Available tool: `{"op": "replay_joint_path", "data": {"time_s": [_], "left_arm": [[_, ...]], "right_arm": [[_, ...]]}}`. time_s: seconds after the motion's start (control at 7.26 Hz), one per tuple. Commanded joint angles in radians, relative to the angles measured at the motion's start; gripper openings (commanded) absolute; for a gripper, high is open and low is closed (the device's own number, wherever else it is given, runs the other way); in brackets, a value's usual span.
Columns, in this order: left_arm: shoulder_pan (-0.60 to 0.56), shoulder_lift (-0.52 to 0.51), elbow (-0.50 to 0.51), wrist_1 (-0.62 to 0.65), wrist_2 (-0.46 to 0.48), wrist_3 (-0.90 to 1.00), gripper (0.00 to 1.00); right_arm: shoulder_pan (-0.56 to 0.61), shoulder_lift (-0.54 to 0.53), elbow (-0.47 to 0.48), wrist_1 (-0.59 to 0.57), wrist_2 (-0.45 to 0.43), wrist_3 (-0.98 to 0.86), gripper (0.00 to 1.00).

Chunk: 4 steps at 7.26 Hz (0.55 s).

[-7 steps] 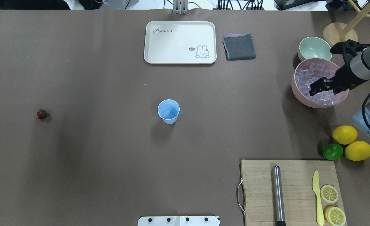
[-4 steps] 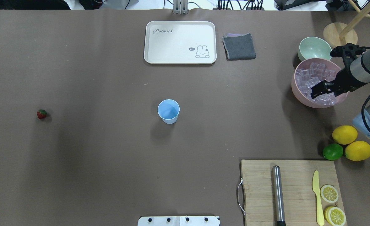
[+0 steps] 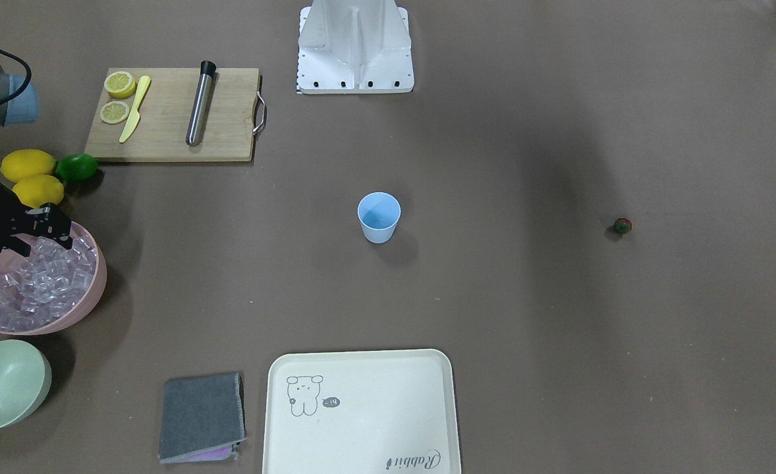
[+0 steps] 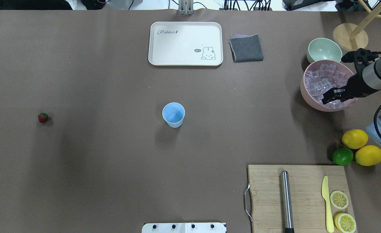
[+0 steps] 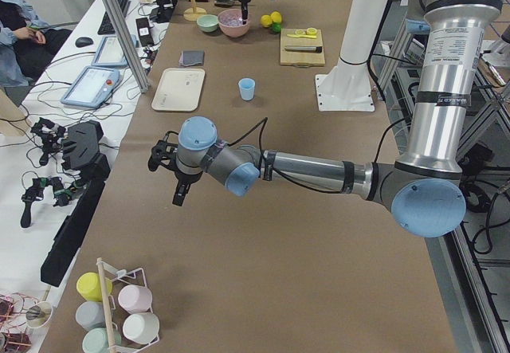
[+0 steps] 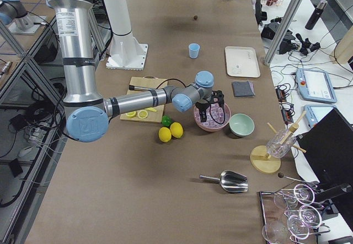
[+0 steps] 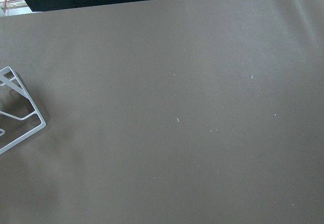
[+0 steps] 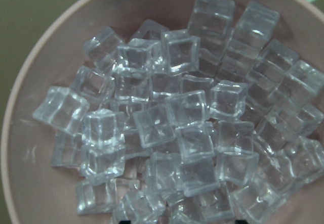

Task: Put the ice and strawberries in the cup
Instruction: 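Close the right gripper on one ice cube and lift it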

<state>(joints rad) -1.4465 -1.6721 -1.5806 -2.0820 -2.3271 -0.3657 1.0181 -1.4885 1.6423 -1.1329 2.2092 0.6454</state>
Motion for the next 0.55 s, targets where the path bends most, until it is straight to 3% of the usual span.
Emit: {"op": "replay_joint_path", "data": {"time_s": [0.0,0.41], "left_arm": [[0.000,0.002,-0.001,-0.001,0.000,0.001,0.97],[0.000,0.011,-0.001,-0.004,0.000,0.001,0.97]], "right_arm": [[0.000,-0.003,0.007,0.004,0.001,0.000,0.46],[0.002,-0.001,0.014,0.004,0.001,-0.001,0.38]]}}
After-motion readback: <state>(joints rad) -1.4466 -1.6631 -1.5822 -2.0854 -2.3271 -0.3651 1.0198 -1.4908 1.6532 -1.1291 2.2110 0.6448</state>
